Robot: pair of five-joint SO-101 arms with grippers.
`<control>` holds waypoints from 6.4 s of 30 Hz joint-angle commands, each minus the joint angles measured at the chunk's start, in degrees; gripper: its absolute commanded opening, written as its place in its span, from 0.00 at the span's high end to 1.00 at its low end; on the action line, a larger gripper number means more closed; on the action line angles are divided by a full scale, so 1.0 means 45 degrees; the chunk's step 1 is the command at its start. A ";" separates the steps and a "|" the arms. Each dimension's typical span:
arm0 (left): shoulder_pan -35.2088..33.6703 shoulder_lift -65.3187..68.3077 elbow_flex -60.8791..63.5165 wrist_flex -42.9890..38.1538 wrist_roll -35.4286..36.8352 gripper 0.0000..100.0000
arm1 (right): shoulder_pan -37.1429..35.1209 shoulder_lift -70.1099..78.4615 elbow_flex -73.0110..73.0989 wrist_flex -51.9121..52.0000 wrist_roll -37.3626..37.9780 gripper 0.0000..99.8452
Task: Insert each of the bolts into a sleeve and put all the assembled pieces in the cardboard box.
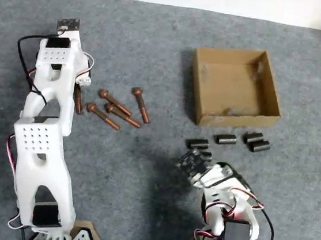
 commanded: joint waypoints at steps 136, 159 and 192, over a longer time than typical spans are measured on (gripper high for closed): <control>0.3878 -1.5209 1.5639 -0.6681 -0.1485 0.99 | -0.5910 1.0149 -0.3038 -0.9133 -0.9358 1.00; 0.5773 -2.4508 2.3004 -1.4125 -0.1485 0.99 | -0.6203 1.0129 0.1104 -1.9292 -0.9377 1.00; 0.8625 -2.7477 2.5348 -1.6195 0.4864 0.99 | -0.6125 1.0364 0.1788 -1.9116 -1.1018 1.00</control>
